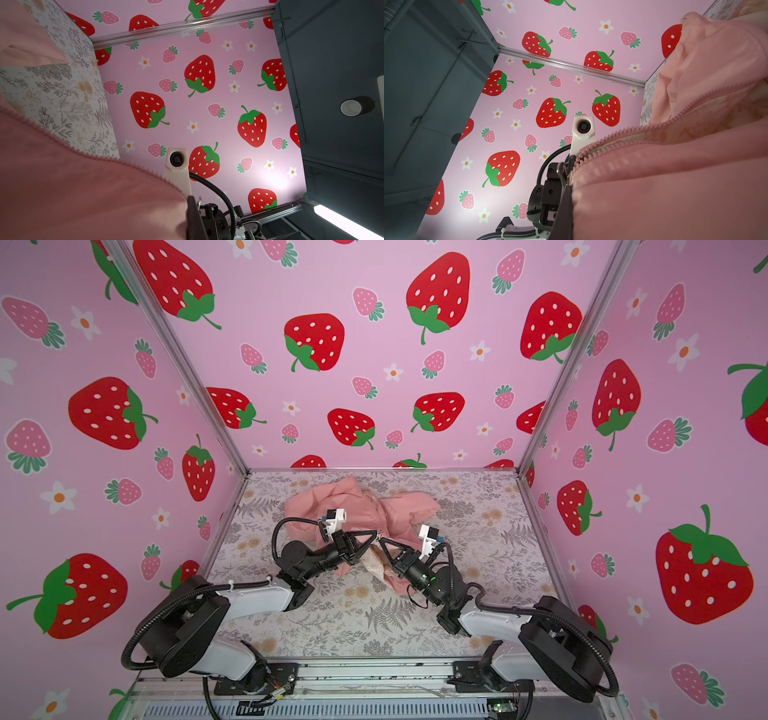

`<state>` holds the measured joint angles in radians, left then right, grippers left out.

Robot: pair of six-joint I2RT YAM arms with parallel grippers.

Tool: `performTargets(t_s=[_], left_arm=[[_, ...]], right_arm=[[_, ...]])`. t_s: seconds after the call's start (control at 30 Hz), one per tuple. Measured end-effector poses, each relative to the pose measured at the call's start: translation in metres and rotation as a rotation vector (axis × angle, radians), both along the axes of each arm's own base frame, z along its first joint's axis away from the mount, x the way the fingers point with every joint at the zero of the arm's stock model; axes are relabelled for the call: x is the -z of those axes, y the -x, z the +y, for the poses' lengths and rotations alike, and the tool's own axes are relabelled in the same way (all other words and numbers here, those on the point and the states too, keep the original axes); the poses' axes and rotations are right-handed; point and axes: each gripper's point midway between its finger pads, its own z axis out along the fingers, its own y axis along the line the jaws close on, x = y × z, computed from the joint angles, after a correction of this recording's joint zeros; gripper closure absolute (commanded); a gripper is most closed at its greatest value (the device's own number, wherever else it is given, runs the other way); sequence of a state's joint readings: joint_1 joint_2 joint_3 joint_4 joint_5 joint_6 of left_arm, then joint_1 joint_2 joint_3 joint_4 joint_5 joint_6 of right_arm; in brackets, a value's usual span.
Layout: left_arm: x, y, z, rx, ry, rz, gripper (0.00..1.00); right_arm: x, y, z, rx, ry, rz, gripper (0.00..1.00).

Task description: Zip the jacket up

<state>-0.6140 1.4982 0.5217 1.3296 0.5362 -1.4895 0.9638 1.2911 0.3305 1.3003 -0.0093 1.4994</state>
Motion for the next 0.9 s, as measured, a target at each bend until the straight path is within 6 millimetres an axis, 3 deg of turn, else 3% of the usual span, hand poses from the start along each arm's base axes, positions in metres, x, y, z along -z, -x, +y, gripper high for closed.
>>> performTargets(t_s=[0.9], left_arm=[[0.004,-0.002,0.004,0.011,-0.038,-0.065,1.0]], right_arm=[[0.006,0.006,0.01,0.054,-0.06,0.075,1.0]])
